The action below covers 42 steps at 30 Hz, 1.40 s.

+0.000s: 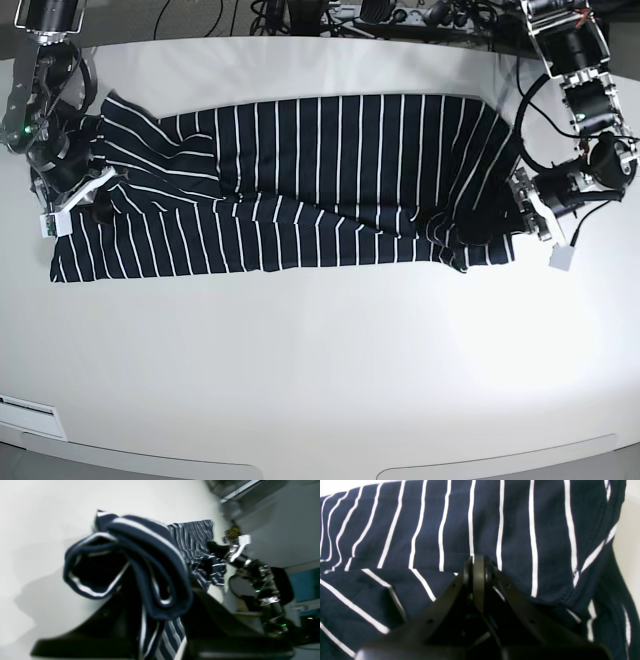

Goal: Fold the T-shirt properly
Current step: 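Lift the grasped shirt end with the left gripper and fold it toward the right gripper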

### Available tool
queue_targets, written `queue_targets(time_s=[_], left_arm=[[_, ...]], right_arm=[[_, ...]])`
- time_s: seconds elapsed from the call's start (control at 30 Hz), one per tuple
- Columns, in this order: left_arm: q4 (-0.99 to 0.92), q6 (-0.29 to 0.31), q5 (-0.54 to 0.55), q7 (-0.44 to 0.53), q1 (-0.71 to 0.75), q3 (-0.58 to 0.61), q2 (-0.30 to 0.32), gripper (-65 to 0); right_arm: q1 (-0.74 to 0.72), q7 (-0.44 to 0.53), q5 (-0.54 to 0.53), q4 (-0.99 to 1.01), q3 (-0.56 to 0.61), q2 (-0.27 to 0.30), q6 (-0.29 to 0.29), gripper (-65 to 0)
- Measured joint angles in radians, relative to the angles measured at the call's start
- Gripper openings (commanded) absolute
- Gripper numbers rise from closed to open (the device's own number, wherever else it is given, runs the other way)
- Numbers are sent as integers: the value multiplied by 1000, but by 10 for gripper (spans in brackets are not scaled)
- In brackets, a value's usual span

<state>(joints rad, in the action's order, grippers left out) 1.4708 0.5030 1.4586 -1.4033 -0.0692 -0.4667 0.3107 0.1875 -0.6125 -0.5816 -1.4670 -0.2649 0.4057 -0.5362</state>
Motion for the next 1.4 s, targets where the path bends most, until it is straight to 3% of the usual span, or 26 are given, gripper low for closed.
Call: queue_targets(time_s=[0.17, 0.33, 0.63, 0.73, 0.87, 1.17, 1.3, 1.4], left_arm=[[0, 0, 0, 0, 0, 2, -103, -650], [0, 0, -3, 0, 0, 78, -175, -650], [0, 135, -4, 23, -4, 158, -258, -650], [0, 161, -56, 90, -12, 158, -289, -650], [0, 163, -151, 135, -9, 158, -314, -650], [0, 163, -162, 145, -9, 158, -358, -650], [0, 134, -286, 196, -9, 158, -388, -650], [0, 129, -308, 211, -9, 163, -394, -650]], right_arm=[[-3, 5, -7, -1, 0, -26, -9, -650], [-3, 6, -7, -1, 0, -26, -14, -650], [-5, -9, -14, -1, 0, -26, -15, -650], [-5, -16, -15, -1, 0, -26, -15, -650], [-5, -16, -21, -1, 0, -26, -15, -650], [-5, -23, -22, -1, 0, -26, -34, -650], [-5, -23, -23, -1, 0, -26, -34, -650], [-5, -23, -23, -1, 0, -26, -37, -650]])
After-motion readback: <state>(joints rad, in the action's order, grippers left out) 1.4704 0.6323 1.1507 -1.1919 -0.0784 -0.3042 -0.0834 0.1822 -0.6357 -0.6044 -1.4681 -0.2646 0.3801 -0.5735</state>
